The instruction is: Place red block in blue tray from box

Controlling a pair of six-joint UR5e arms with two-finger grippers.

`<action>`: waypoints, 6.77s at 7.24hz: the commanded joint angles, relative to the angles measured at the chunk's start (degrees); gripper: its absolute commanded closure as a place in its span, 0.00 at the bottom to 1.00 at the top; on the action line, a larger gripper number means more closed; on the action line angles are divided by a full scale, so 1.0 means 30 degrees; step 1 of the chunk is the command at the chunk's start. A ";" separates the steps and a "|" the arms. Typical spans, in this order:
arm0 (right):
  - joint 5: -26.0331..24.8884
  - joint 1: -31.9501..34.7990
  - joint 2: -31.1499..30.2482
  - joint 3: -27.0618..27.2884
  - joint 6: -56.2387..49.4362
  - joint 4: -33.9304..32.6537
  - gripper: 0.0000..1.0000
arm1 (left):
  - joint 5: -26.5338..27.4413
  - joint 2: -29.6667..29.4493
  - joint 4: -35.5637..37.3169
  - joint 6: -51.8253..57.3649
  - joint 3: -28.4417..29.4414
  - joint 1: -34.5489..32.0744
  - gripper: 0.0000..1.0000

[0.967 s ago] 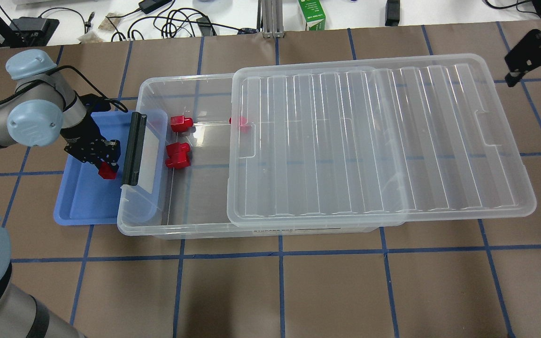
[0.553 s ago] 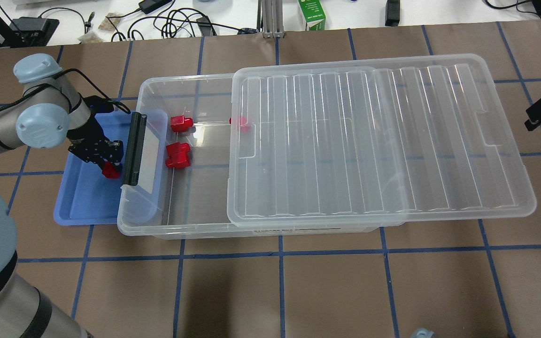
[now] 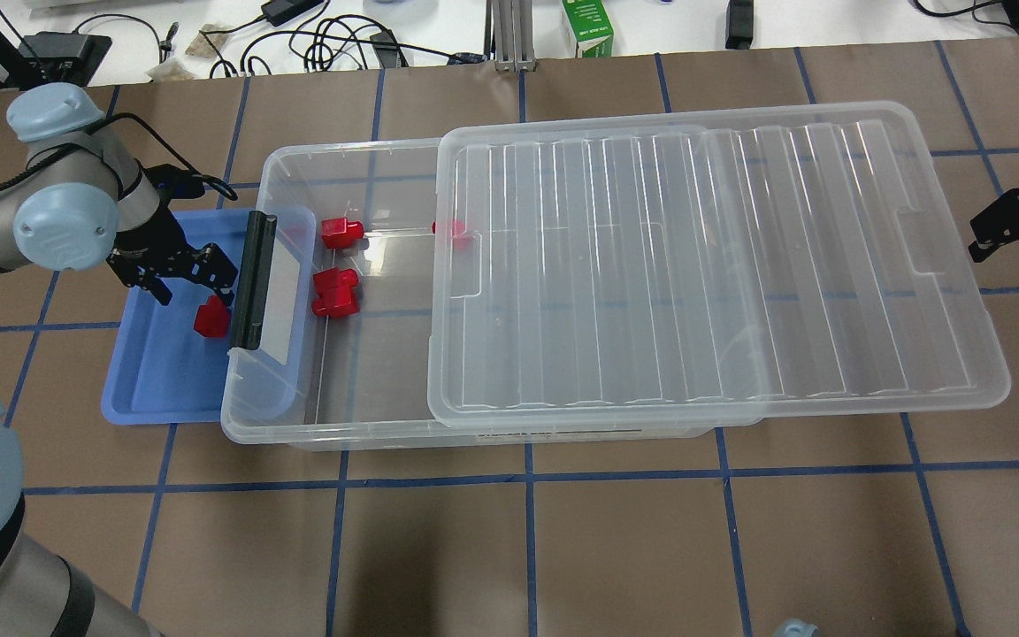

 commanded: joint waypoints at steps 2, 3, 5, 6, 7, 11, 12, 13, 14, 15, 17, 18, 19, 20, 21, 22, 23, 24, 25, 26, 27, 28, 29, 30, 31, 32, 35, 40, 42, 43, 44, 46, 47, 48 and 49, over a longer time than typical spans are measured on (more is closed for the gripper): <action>0.0115 0.0518 -0.0154 0.0681 0.1433 -0.0148 0.00 | 0.0065 0.2121 -0.3490 0.0079 0.1716 -0.0294 0.00; 0.0086 0.1043 -0.0154 0.0681 0.2451 -0.0148 0.00 | 0.0094 0.3112 -0.4485 0.0050 0.2010 -0.0323 0.00; 0.0085 0.2388 -0.0183 0.0681 0.3918 -0.0148 0.00 | 0.0036 0.4988 -0.7904 -0.0153 0.3760 -0.0411 0.00; 0.0085 0.2917 -0.0184 0.0652 0.4564 -0.0148 0.00 | -0.0139 0.6186 -0.9402 -0.0155 0.4003 -0.0818 0.00; 0.0085 0.3532 -0.0184 0.0652 0.5209 -0.0177 0.00 | 0.0092 0.7155 -0.9707 -0.0590 0.4121 -0.1576 0.00; 0.0056 0.6519 -0.0037 0.0622 0.8845 -0.1285 0.00 | -0.0433 0.8452 -0.9973 -0.5153 0.3624 -0.5150 0.00; 0.0085 0.7048 -0.0066 0.0681 0.8906 -0.1290 0.00 | -0.0317 0.8454 -0.9973 -0.5832 0.3421 -0.5535 0.00; 0.0056 0.7228 -0.0066 0.0681 0.8936 -0.1262 0.00 | -0.0432 0.8338 -0.9828 -0.5955 0.3187 -0.5567 0.00; 0.0085 0.7229 -0.0066 0.0652 0.8907 -0.1261 0.00 | -0.0462 0.8337 -0.9827 -0.5956 0.3127 -0.5626 0.00; 0.0056 0.7461 -0.0066 0.0681 0.8907 -0.1232 0.00 | -0.0376 0.8395 -0.9885 -0.5956 0.3126 -0.5945 0.00; -0.0090 0.7874 -0.0037 0.0623 0.8907 -0.1290 0.00 | -0.0373 0.8688 -0.9945 -0.7352 0.2602 -0.6854 0.00; -0.0091 0.7874 -0.0037 0.0449 0.8878 -0.1291 0.00 | -0.0375 0.8688 -0.9799 -0.7362 0.2686 -0.6857 0.00; -0.0120 0.7845 0.0021 -0.0017 0.8646 -0.1320 0.00 | -0.0375 0.8746 -0.9798 -0.7391 0.2600 -0.6857 0.00; -0.0236 0.7758 -0.0065 -0.1008 0.8614 -0.1001 0.00 | -0.0346 0.8863 -0.9798 -0.7275 0.2628 -0.6828 0.00; -0.0237 0.7786 -0.0414 -0.2236 0.8788 0.0917 0.00 | -0.0346 0.8951 -0.9798 -0.7129 0.2773 -0.6653 0.00; -0.0266 0.7786 -0.1375 -0.3147 0.8877 0.2995 0.00 | -0.0346 0.8981 -0.9798 -0.7128 0.2659 -0.6681 0.00; -0.0266 0.7786 -0.2574 -0.3708 0.8878 0.5220 0.00 | -0.0346 0.9010 -0.9769 -0.7128 0.2629 -0.6623 0.00; -0.0266 0.7786 -0.3862 -0.3916 0.8907 0.6635 0.00 | -0.0317 0.8982 -0.9768 -0.7128 0.2599 -0.6651 0.00; -0.0266 0.7786 -0.4629 -0.3744 0.8907 0.7403 0.00 | -0.0316 0.9010 -0.9768 -0.7128 0.2570 -0.6652 0.00; -0.0150 0.7902 -0.4550 -0.3569 0.8965 0.7527 0.00 | -0.0345 0.9011 -0.9768 -0.7128 0.2570 -0.6652 0.00; 0.0054 0.8193 -0.4549 -0.3509 0.9517 0.7325 0.00 | -0.0288 0.9011 -0.9768 -0.7157 0.2570 -0.6652 0.00; 0.0056 0.9356 -0.4578 -0.3653 1.0914 0.7352 0.00 | -0.0171 0.9011 -0.9768 -0.7157 0.2570 -0.6652 0.00; -0.0031 1.0905 -0.4491 -0.3655 1.1595 0.7265 0.00 | -0.0170 0.9011 -0.9797 -0.7128 0.2541 -0.6652 0.00; 0.0055 1.1675 -0.4084 -0.3742 1.1747 0.7235 0.00 | -0.0199 0.9011 -0.9769 -0.7128 0.2540 -0.6681 0.00; 0.0085 1.1857 -0.4022 -0.3743 1.1894 0.7264 0.00 | -0.0228 0.9011 -0.9768 -0.7128 0.2569 -0.6652 0.00; 0.0085 1.1858 -0.3963 -0.3801 1.1895 0.7206 0.00 | -0.0344 0.9011 -0.9768 -0.7157 0.2570 -0.6681 0.00; 0.0696 1.1712 -0.3091 -0.4675 1.1895 0.7176 0.00 | -0.0316 0.8981 -0.9739 -0.7478 0.2570 -0.6769 0.00; 0.0671 1.1712 -0.2762 -0.4973 1.1924 0.7206 0.00 | -0.0346 0.8952 -0.9739 -0.7479 0.2570 -0.6798 0.00; 0.0584 1.1712 -0.2762 -0.5002 1.1895 0.7206 0.00 | -0.0346 0.8923 -0.9739 -0.7479 0.2570 -0.6798 0.00; 0.0554 1.1712 -0.2762 -0.5002 1.1924 0.7206 0.00 | -0.0317 0.8923 -0.9739 -0.7479 0.2570 -0.6798 0.00; 0.0496 1.1712 -0.2762 -0.5002 1.1924 0.7206 0.00 | -0.0316 0.8923 -0.9739 -0.7450 0.2570 -0.6798 0.00; 0.0466 1.1712 -0.2762 -0.5002 1.1895 0.7206 0.00 | -0.0316 0.8952 -0.9739 -0.7450 0.2570 -0.6798 0.00; 0.0466 1.1712 -0.2762 -0.4973 1.1924 0.7235 0.00 | -0.0287 0.8952 -0.9739 -0.7450 0.2570 -0.6798 0.00; 0.0466 1.1712 -0.2762 -0.4973 1.1924 0.7206 0.00 | -0.0200 0.8981 -0.9739 -0.7421 0.2570 -0.6798 0.00; 0.0466 1.1712 -0.2762 -0.4973 1.1924 0.7206 0.00 | -0.0257 0.8952 -0.9739 -0.7421 0.2570 -0.6798 0.00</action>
